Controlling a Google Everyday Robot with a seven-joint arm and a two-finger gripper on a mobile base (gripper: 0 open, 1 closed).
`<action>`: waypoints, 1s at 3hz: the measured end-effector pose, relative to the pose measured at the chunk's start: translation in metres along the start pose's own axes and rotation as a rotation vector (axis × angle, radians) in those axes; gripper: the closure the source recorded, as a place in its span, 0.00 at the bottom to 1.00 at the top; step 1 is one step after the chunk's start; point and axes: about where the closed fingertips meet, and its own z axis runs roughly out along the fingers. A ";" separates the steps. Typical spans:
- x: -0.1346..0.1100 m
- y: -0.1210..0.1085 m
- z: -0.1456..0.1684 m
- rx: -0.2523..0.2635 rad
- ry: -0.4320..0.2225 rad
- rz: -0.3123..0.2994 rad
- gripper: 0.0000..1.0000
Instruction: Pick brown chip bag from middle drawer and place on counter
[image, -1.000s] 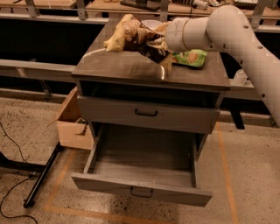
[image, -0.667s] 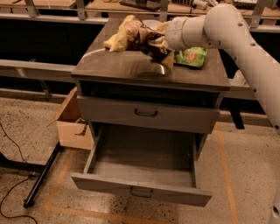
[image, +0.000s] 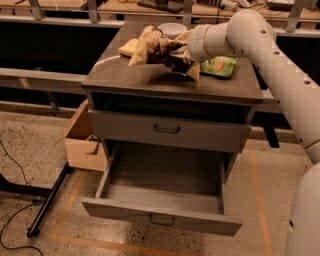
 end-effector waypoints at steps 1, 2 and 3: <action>0.008 0.000 0.002 0.007 0.018 0.006 0.42; 0.011 -0.003 0.000 0.019 0.027 0.009 0.18; 0.014 -0.008 -0.007 0.042 0.041 0.013 0.00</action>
Offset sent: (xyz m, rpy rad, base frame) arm 0.0084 -0.0206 0.0048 0.0019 -0.0203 -0.0586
